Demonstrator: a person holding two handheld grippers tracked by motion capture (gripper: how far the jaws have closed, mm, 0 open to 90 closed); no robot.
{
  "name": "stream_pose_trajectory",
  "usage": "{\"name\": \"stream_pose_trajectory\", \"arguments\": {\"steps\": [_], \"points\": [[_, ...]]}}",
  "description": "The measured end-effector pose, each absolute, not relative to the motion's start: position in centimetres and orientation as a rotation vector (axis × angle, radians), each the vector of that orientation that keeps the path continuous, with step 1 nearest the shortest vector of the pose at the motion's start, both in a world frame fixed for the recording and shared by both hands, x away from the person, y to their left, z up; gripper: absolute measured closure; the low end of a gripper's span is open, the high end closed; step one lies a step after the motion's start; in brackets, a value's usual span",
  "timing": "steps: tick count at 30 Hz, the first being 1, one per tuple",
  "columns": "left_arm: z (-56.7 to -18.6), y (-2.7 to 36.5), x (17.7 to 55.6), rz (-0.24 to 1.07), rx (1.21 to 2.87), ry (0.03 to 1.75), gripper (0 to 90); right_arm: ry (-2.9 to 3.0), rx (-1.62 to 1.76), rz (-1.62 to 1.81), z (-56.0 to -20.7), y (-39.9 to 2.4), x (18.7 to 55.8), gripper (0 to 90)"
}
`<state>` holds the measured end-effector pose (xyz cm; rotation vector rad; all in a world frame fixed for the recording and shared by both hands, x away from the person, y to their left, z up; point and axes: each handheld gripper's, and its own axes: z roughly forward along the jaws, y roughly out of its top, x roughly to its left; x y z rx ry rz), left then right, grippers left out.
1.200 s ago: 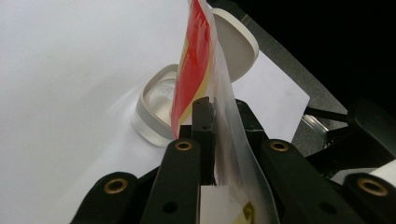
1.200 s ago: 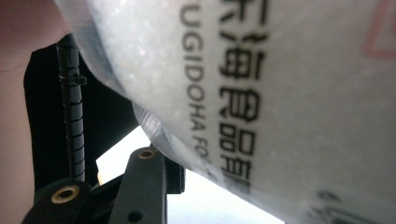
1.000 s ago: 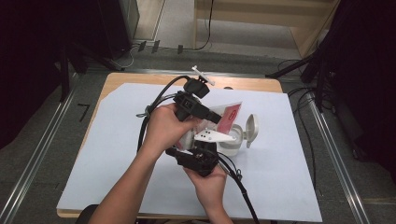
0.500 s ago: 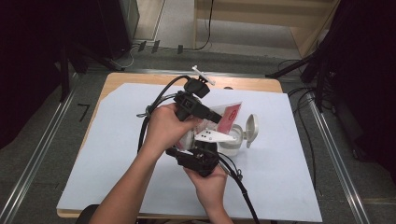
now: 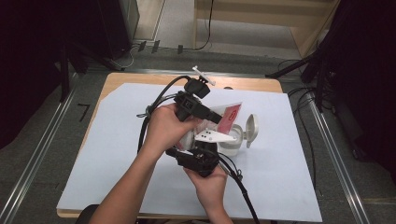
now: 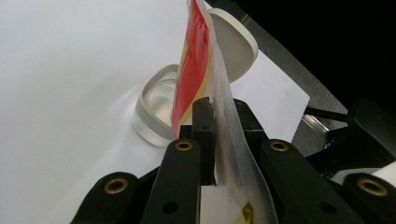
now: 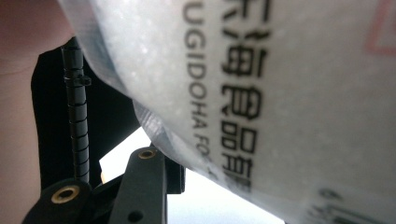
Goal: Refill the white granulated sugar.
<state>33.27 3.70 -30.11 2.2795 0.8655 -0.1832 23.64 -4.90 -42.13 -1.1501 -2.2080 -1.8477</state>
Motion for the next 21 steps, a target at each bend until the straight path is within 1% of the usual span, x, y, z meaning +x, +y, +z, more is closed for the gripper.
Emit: {"name": "stream_pose_trajectory", "arguments": {"steps": [21], "points": [[-29.79,3.64,32.99,-0.167,2.261,0.865,82.7,-2.183,-1.149,-1.854,-41.79,-4.81,23.51,63.6]]}}
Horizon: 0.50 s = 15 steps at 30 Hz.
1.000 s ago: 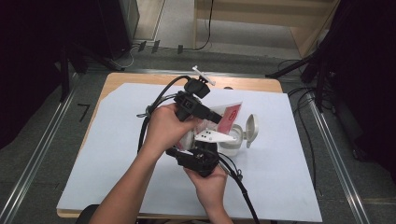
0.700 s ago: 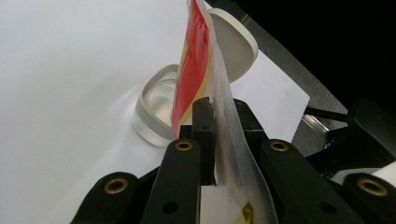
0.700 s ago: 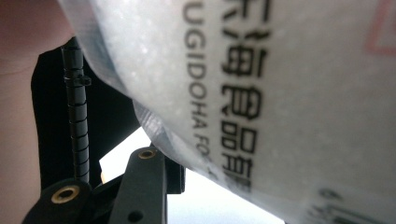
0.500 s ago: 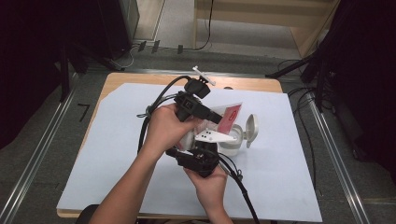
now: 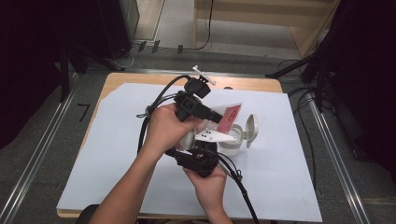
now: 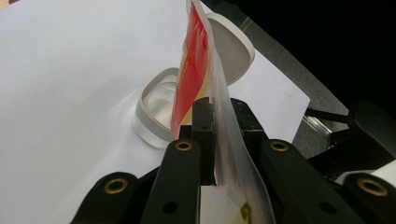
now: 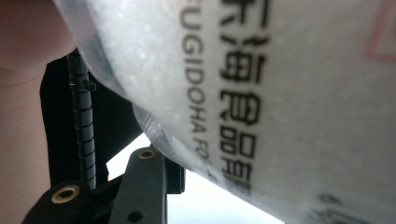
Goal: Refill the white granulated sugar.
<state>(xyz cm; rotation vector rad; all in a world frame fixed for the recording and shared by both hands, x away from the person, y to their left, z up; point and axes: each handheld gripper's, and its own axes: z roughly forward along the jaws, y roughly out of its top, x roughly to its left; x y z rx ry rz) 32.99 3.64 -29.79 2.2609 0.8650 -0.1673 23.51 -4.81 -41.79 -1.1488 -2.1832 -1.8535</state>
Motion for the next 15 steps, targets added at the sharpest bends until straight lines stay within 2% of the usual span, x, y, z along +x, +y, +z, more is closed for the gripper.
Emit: {"name": "stream_pose_trajectory", "arguments": {"steps": [15], "points": [[-29.71,3.48,32.82,-0.159,2.263,0.856,82.5,-2.169,-1.149,-1.858,-41.73,-4.86,23.42,63.5]]}}
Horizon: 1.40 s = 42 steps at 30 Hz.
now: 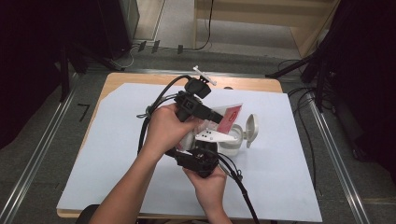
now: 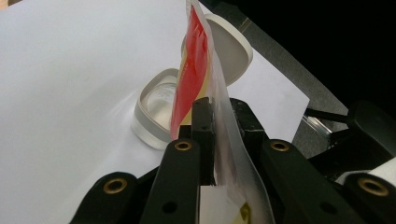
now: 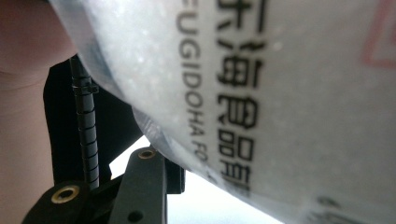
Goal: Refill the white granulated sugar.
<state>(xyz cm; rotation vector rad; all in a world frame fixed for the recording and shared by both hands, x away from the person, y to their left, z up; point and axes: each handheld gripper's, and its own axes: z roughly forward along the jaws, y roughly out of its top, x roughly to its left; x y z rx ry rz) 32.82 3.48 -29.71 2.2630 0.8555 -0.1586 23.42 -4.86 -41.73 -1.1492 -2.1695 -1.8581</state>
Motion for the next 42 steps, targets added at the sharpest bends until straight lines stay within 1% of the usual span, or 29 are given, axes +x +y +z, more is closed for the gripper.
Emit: {"name": "stream_pose_trajectory", "arguments": {"steps": [17,29,36,42], "points": [[-29.7,2.7,33.4,-0.135,2.258,0.847,82.1,-2.154,-1.170,-1.896,-42.0,-5.2,24.2,63.4],[-29.3,2.1,34.1,-0.131,2.299,0.848,84.4,-2.143,-1.201,-1.927,-41.7,-5.2,24.7,63.5],[-29.0,2.0,34.0,-0.109,2.317,0.847,84.3,-2.136,-1.190,-1.958,-41.6,-5.0,24.7,63.4],[-29.3,2.0,34.3,-0.120,2.324,0.857,84.4,-2.146,-1.195,-1.961,-41.9,-4.7,24.8,63.4]]}}
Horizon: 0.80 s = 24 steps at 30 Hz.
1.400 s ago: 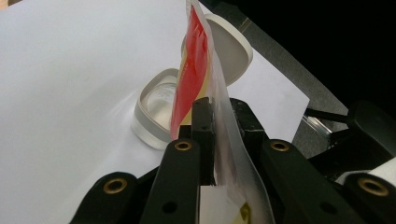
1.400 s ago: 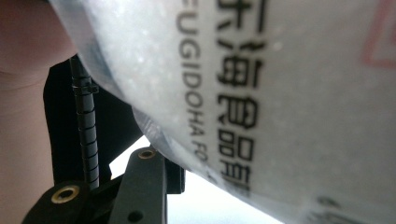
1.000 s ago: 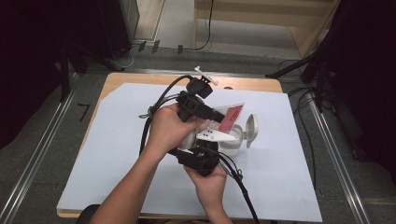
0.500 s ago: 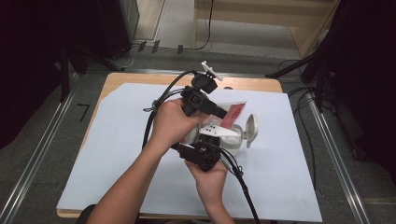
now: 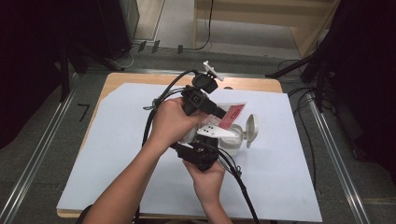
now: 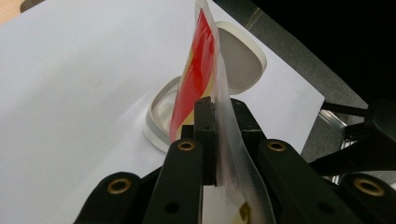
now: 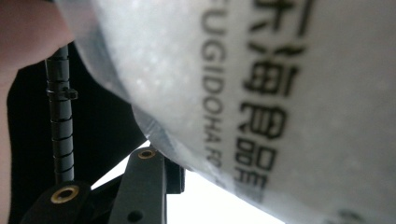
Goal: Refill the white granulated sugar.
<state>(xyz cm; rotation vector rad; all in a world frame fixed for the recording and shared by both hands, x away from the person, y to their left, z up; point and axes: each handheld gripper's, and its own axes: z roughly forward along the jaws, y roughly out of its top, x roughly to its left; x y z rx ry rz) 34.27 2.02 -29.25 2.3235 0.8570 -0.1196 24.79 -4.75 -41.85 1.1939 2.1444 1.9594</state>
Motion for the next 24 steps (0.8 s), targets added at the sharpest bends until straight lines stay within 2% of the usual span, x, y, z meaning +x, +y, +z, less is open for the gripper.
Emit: {"name": "stream_pose_trajectory", "arguments": {"steps": [24], "points": [[-29.09,1.39,34.14,-0.119,2.323,0.853,84.6,2.145,1.190,1.934,-41.63,-5.21,24.68,63.9]]}}
